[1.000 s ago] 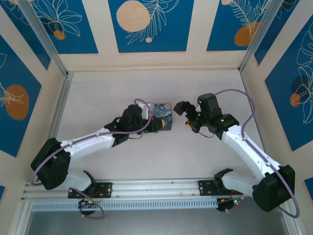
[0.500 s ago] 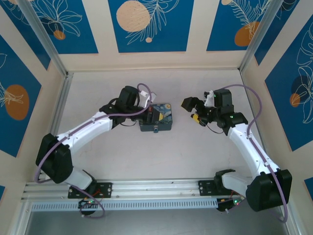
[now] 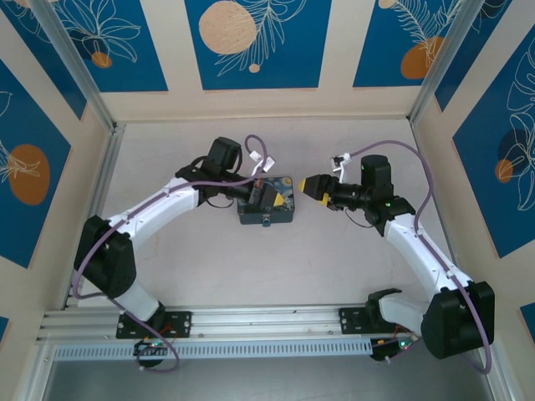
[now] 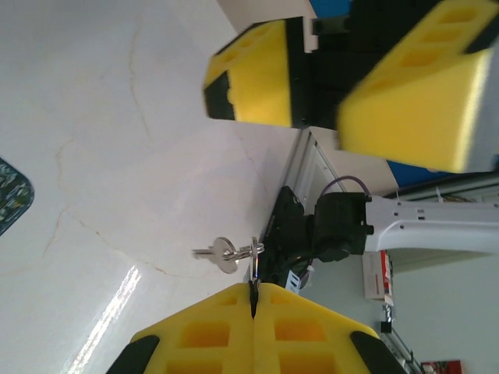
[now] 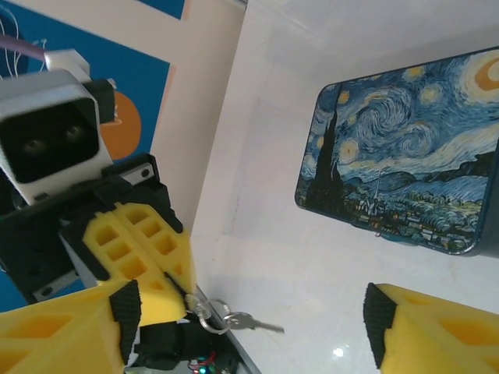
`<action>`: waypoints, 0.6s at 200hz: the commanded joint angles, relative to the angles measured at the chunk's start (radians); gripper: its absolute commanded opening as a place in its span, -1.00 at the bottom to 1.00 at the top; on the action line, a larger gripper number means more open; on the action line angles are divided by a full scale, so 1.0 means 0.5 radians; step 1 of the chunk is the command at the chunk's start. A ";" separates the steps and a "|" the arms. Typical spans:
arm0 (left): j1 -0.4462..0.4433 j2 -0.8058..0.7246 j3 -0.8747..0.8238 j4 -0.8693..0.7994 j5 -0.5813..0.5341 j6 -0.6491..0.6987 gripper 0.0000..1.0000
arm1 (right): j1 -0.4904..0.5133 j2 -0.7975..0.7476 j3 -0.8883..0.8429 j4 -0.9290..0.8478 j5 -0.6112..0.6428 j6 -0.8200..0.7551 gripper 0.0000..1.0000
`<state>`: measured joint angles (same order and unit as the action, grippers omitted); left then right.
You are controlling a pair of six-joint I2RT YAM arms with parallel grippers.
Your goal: Unlock the padlock with the key
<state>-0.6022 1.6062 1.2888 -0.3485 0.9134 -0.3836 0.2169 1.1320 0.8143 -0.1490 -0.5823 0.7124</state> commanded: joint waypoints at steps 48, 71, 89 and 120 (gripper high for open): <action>0.014 0.069 0.114 -0.135 0.227 0.185 -1.00 | 0.049 0.094 -0.064 0.356 -0.274 -0.066 0.12; 0.014 0.079 0.134 -0.128 0.234 0.178 -1.00 | 0.071 0.128 -0.072 0.393 -0.299 -0.055 0.02; 0.013 0.094 0.156 -0.127 0.235 0.175 -1.00 | 0.084 0.138 -0.089 0.432 -0.328 -0.038 -0.05; 0.015 0.116 0.174 -0.117 0.224 0.161 -1.00 | 0.102 0.117 -0.118 0.473 -0.351 -0.020 -0.07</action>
<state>-0.6022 1.6417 1.3403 -0.4015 0.9947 -0.3294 0.2565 1.1954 0.7719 0.0498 -0.7147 0.6983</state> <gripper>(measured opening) 0.043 0.470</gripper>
